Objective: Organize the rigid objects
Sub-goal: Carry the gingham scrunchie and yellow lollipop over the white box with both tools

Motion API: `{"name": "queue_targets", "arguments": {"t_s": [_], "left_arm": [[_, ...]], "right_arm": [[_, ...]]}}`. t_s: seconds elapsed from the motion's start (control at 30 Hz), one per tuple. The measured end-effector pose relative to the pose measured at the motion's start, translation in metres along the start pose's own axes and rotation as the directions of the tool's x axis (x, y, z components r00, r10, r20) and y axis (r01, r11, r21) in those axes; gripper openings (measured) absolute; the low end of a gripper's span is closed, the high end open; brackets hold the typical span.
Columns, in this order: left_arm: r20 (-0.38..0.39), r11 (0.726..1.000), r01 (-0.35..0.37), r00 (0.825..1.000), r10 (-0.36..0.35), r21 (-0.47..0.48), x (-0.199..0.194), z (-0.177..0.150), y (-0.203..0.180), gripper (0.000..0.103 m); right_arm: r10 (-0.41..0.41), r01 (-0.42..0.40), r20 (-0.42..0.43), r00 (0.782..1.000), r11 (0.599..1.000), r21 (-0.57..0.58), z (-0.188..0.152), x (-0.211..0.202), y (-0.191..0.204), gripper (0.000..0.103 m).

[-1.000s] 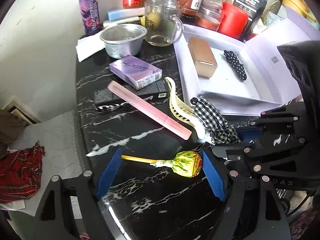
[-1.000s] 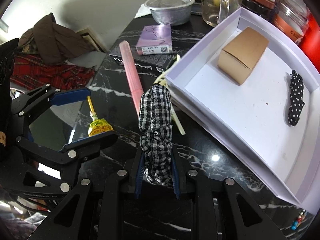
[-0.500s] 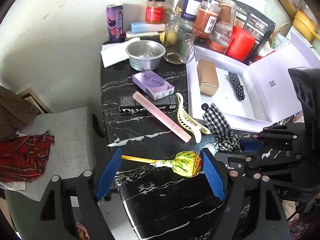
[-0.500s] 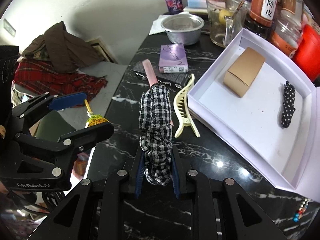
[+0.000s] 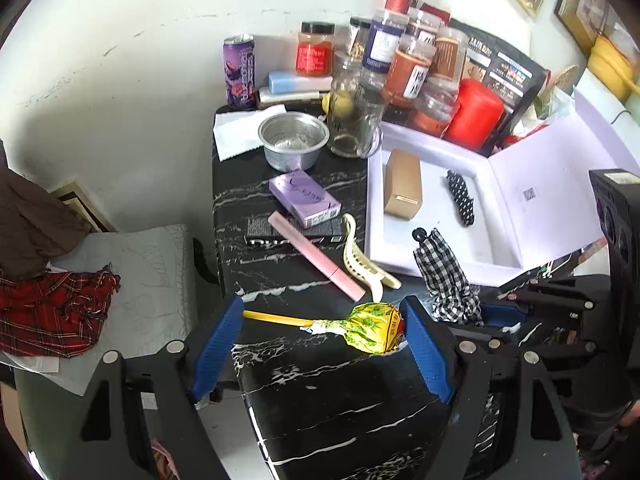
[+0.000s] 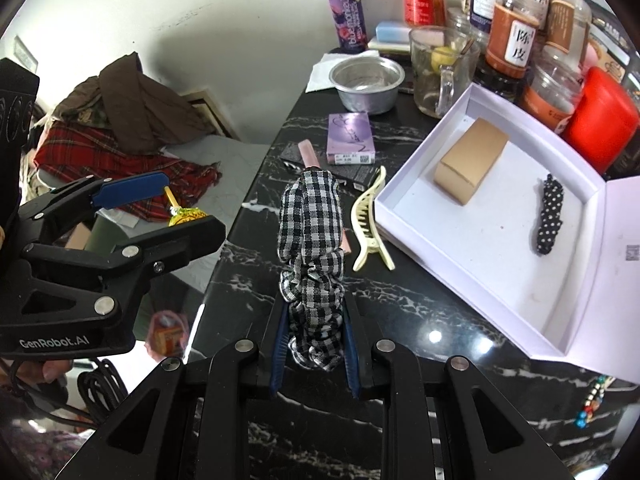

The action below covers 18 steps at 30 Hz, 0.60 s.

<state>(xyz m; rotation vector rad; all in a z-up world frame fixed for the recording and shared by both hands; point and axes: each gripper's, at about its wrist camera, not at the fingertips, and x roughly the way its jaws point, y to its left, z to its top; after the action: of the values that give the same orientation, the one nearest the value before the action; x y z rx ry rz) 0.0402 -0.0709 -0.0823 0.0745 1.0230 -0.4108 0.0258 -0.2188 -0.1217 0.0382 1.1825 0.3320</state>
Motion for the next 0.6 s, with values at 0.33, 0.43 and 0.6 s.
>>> {"name": "queue_targets", "arguments": {"t_s": [0.33,0.43,0.6], "left_arm": [[0.034,1.0,-0.005,0.999,0.004,0.024,-0.017,0.016,-0.021,0.08],[0.041,1.0,-0.003,0.999,0.002,0.023,-0.019,0.022,-0.027,0.08],[0.051,0.999,0.001,0.999,-0.002,0.036,-0.019,0.032,-0.037,0.08]], "right_arm": [[-0.046,0.046,0.052,0.998,0.999,0.002,0.001,-0.029,-0.004,0.024],[-0.058,0.058,0.057,0.997,0.998,0.01,0.0,-0.036,-0.007,0.024],[-0.078,0.077,0.064,0.995,0.997,0.028,0.001,-0.045,-0.016,0.024]]}}
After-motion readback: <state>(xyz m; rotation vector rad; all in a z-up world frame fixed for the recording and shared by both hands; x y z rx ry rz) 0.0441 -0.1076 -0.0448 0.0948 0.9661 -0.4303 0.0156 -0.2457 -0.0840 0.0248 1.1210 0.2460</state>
